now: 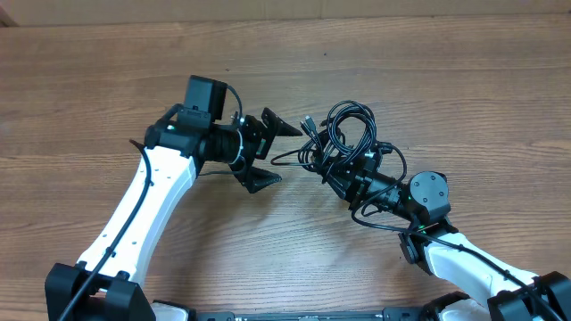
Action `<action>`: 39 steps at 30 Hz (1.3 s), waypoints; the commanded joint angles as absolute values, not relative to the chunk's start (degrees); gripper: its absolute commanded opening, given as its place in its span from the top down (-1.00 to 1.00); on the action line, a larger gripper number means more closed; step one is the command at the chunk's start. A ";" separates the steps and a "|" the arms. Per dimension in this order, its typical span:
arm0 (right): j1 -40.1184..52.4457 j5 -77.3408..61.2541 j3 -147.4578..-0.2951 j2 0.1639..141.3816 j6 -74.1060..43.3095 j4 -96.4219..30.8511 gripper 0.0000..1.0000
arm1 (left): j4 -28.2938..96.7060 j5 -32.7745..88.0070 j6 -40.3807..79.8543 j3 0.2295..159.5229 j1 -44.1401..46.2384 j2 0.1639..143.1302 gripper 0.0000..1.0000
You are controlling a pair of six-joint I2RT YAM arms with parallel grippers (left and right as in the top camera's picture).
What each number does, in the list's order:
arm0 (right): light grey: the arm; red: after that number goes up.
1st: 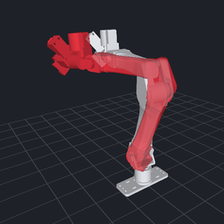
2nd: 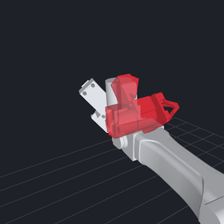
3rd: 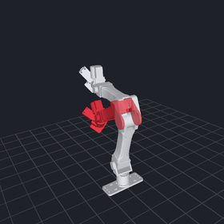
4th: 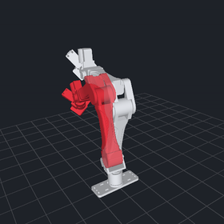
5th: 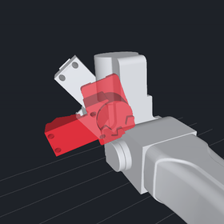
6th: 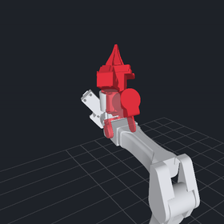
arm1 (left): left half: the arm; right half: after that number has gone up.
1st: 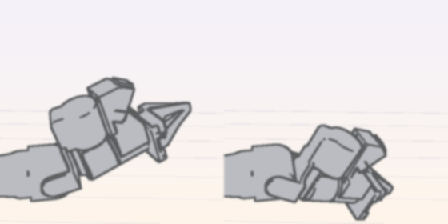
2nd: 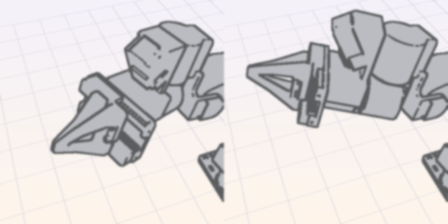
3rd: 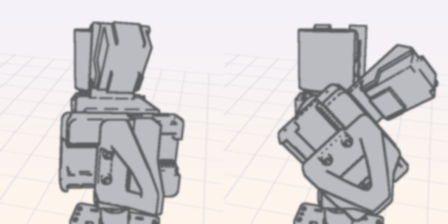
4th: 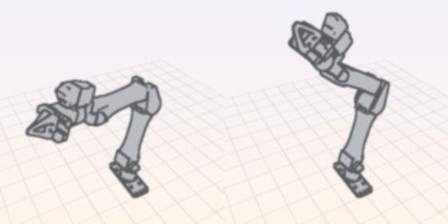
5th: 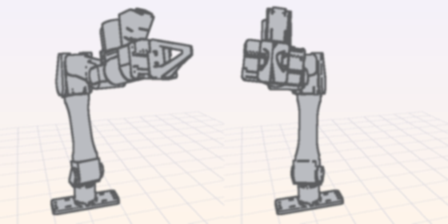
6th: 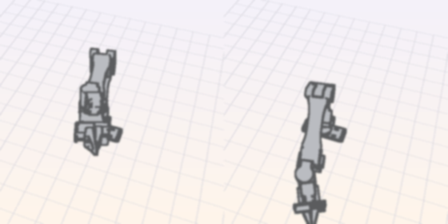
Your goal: Untangle cables
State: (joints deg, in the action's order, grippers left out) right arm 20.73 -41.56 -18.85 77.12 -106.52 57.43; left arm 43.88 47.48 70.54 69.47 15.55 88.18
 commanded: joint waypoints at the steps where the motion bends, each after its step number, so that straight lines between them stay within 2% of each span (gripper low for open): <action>1: 20.93 -41.19 -19.57 77.12 -106.54 58.26 0.92 | 43.83 42.39 71.53 70.17 17.17 87.61 -0.94; 2: 20.93 -41.17 -19.57 77.12 -106.54 58.26 0.93 | 43.55 40.84 73.47 70.17 18.09 87.64 -0.85; 7: 20.93 -41.19 -19.57 77.12 -106.54 58.26 0.92 | 41.69 40.03 75.64 70.17 19.33 87.64 -0.69; 20: 20.95 -41.76 -19.57 77.12 -108.07 58.48 0.92 | 40.16 39.86 84.51 70.17 20.95 87.64 -0.55; 28: 20.95 -42.06 -19.57 77.12 -108.05 58.46 0.92 | 39.55 38.52 85.78 70.17 23.40 87.64 -0.47; 32: 20.95 -42.09 -19.57 77.12 -108.05 58.46 0.92 | 39.57 38.54 85.76 70.17 23.42 87.64 -0.08; 34: 20.95 -42.11 -19.57 77.12 -108.03 58.46 0.92 | 39.57 38.52 85.78 70.17 23.42 87.64 0.35; 37: 20.95 -42.30 -19.57 77.12 -108.03 58.46 0.92 | 39.57 38.48 85.97 70.17 23.42 87.64 0.82; 39: 20.95 -42.50 -19.57 77.12 -108.03 58.43 0.92 | 39.57 38.26 86.26 70.17 23.42 87.64 0.91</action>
